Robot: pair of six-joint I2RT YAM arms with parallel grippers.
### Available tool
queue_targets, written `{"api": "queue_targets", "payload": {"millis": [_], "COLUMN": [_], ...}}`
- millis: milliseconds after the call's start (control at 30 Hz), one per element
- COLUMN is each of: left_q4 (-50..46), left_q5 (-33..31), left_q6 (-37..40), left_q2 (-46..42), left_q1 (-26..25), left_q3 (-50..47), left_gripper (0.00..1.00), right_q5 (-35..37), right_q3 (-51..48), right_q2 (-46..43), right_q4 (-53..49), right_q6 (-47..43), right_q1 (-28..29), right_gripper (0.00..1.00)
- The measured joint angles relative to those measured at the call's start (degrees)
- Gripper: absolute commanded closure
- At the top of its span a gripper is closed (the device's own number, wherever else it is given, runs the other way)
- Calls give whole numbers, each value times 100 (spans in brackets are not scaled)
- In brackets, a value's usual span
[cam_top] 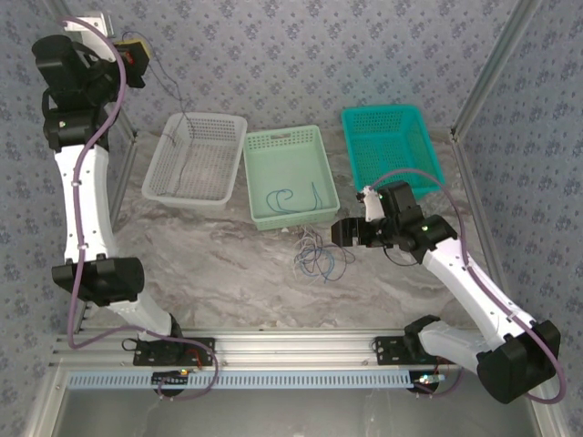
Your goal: Untangle the cables
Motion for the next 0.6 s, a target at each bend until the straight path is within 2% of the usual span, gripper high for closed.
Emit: {"api": "queue_targets", "payload": {"millis": [300, 600], "left_q4": [68, 81], "left_q5": [-328, -426], "left_q6": [-173, -275], "left_q2": [74, 780], "left_q1": [153, 291], "left_q3": [-326, -42], "left_gripper": [100, 100], "right_q5": [33, 94], "right_q3": [0, 0], "right_q2": [0, -109], "right_q4": [-7, -33], "right_q6": [0, 2], "right_q1": [-2, -2], "right_gripper": [14, 14]}}
